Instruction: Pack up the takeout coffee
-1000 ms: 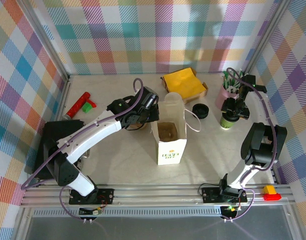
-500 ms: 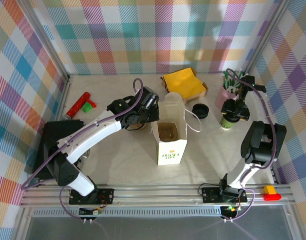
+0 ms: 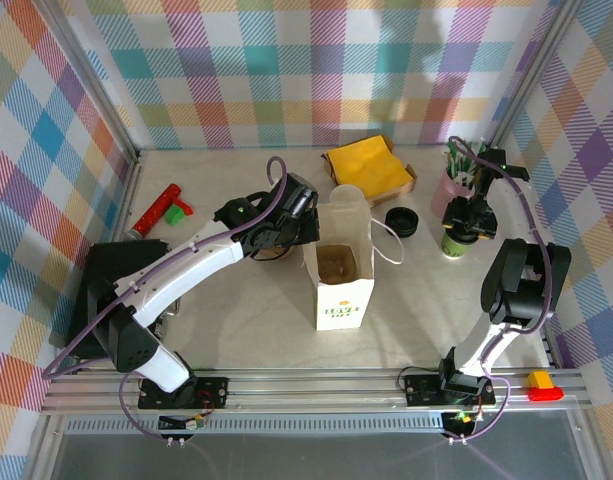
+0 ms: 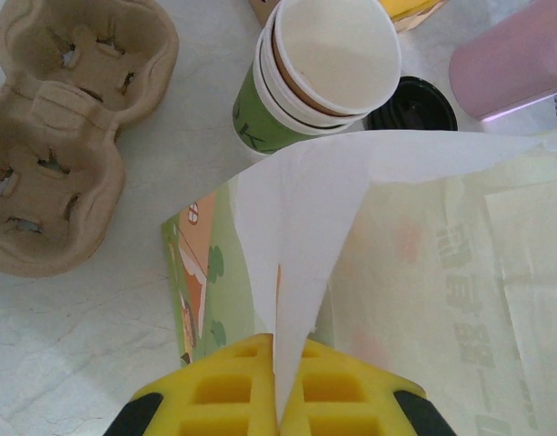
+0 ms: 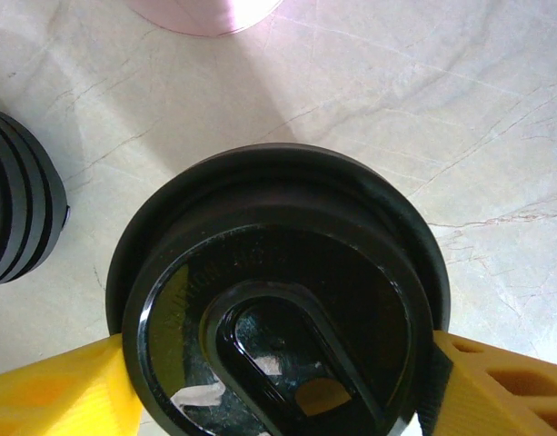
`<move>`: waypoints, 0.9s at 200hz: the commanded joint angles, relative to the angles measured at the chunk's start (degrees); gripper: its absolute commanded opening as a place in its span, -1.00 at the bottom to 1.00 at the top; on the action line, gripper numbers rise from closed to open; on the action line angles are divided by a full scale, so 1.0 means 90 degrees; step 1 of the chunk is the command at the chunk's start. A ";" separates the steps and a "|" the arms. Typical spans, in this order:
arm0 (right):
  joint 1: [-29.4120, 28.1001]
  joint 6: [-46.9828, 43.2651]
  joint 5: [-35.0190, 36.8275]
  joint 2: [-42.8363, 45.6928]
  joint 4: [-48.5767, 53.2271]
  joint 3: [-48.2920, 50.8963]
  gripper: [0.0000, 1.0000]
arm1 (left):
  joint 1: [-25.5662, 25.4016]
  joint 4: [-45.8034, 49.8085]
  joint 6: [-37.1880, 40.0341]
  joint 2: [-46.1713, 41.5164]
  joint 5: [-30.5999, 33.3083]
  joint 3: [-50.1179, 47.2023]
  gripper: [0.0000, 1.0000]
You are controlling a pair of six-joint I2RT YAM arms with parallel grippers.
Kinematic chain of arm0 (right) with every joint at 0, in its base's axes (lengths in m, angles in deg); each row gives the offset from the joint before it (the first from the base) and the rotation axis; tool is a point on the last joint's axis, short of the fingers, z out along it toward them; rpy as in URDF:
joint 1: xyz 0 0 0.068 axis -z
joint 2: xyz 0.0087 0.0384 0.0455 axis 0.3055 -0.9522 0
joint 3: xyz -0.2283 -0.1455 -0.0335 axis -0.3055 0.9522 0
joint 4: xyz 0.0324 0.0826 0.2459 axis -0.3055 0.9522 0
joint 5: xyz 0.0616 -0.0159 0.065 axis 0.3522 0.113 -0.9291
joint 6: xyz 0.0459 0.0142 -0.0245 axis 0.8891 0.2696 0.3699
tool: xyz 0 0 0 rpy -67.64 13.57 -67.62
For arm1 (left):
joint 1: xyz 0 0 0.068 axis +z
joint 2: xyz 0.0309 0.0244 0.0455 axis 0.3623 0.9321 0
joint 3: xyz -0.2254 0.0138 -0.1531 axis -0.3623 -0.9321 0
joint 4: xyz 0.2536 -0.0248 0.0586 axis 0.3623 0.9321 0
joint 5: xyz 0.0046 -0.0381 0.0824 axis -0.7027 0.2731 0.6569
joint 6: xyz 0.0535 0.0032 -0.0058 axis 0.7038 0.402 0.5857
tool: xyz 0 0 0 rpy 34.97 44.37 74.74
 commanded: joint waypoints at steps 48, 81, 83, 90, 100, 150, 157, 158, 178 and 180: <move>-0.0666 0.0208 0.0173 0.0042 0.0639 -0.0140 0.41 | 0.0050 0.0020 -0.0071 -0.0256 -0.0174 -0.0052 -0.98; -0.1020 0.0284 0.0094 0.0257 0.0792 -0.0085 0.41 | 0.0048 0.0000 -0.0080 -0.0295 -0.0198 -0.0105 -0.99; -0.1043 0.0289 0.0101 0.0263 0.0794 -0.0079 0.41 | 0.0050 0.0000 -0.0080 -0.0301 -0.0200 -0.0116 -0.98; -0.1129 0.0297 0.0122 0.0302 0.0813 -0.0055 0.41 | 0.0049 0.0000 -0.0080 -0.0305 -0.0204 -0.0119 -0.99; -0.1236 0.0304 0.0133 0.0319 0.0875 -0.0017 0.42 | 0.0053 0.0010 -0.0080 -0.0310 -0.0212 -0.0129 -0.99; -0.1386 0.0442 0.0114 0.0488 0.0747 0.0456 0.45 | 0.0051 0.0031 -0.0071 -0.0332 -0.0209 -0.0146 -0.99; -0.1389 0.0474 0.0100 0.0502 0.0721 0.0506 0.45 | 0.0054 0.0030 -0.0063 -0.0334 -0.0212 -0.0149 -0.99; -0.1386 0.0482 0.0097 0.0504 0.0719 0.0517 0.45 | 0.0054 0.0030 -0.0067 -0.0329 -0.0209 -0.0149 -0.99; -0.1389 0.0560 0.0065 0.0526 0.0644 0.0631 0.51 | 0.0052 0.0020 -0.0069 -0.0325 -0.0226 -0.0159 -0.98; -0.1387 0.0561 0.0065 0.0530 0.0637 0.0633 0.52 | 0.0046 0.0025 -0.0070 -0.0325 -0.0224 -0.0159 -0.99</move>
